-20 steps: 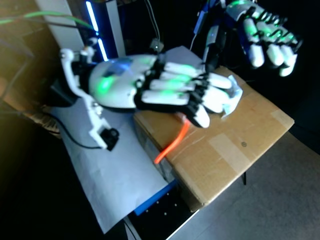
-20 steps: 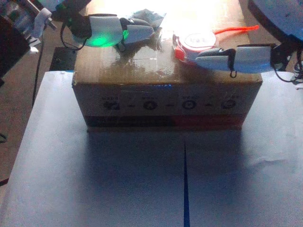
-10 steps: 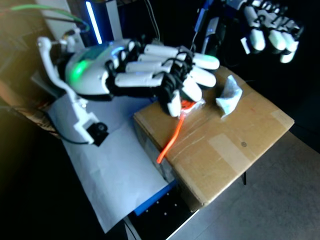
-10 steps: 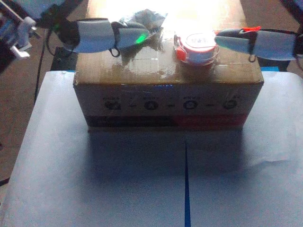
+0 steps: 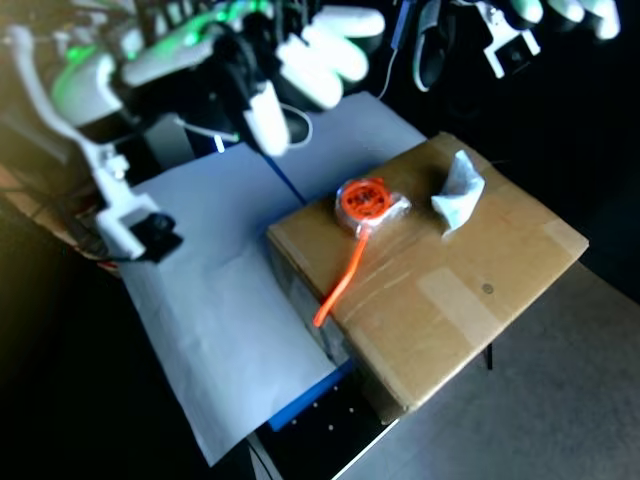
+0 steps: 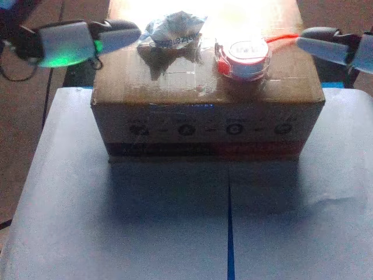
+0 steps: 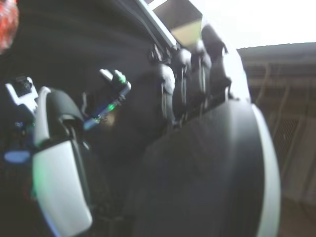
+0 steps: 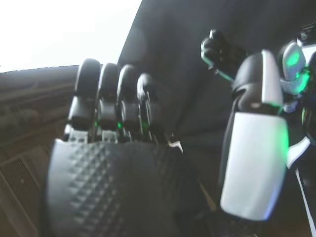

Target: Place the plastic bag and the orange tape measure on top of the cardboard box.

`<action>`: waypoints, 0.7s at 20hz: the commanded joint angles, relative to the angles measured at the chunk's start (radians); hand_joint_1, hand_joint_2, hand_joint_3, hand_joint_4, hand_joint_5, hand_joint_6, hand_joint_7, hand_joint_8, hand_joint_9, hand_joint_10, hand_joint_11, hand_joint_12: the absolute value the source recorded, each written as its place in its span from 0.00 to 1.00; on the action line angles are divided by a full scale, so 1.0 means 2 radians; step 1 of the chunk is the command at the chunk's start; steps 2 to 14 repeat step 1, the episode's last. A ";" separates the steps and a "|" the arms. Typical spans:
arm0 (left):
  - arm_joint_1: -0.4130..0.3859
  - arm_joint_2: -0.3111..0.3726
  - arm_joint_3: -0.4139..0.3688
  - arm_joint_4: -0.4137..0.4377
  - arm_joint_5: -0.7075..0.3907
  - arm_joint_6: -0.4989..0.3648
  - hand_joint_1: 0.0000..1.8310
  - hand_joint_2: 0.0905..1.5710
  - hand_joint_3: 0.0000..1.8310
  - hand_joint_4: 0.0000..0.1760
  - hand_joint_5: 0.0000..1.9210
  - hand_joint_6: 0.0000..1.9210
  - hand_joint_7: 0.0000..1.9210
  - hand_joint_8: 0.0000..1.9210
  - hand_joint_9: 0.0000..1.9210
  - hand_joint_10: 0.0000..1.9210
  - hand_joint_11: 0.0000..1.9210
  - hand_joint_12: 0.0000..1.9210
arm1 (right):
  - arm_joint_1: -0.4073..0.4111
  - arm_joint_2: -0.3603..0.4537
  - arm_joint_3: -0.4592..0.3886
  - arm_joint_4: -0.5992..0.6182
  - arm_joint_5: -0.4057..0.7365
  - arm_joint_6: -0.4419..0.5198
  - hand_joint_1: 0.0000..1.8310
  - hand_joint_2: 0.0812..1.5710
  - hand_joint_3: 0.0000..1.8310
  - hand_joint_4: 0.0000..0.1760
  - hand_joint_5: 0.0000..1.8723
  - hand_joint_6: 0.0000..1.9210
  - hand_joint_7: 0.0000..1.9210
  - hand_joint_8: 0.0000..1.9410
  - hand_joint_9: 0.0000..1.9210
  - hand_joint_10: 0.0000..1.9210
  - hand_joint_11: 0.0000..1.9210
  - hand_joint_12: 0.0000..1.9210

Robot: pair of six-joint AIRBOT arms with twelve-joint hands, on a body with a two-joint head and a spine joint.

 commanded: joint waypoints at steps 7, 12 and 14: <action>0.002 0.006 -0.005 0.012 0.083 0.002 0.49 0.56 0.00 0.26 0.18 0.01 0.14 0.00 0.12 0.04 0.00 0.67 | 0.002 0.004 -0.004 -0.017 -0.081 0.000 0.46 0.52 0.00 0.00 0.14 0.04 0.00 0.49 0.00 0.57 0.00 0.97; 0.002 0.006 -0.005 0.012 0.083 0.002 0.49 0.56 0.00 0.26 0.18 0.01 0.14 0.00 0.12 0.04 0.00 0.67 | 0.002 0.004 -0.004 -0.017 -0.081 0.000 0.46 0.52 0.00 0.00 0.14 0.04 0.00 0.49 0.00 0.57 0.00 0.97; 0.002 0.006 -0.005 0.012 0.083 0.002 0.49 0.56 0.00 0.26 0.18 0.01 0.14 0.00 0.12 0.04 0.00 0.67 | 0.002 0.004 -0.004 -0.017 -0.081 0.000 0.46 0.52 0.00 0.00 0.14 0.04 0.00 0.49 0.00 0.57 0.00 0.97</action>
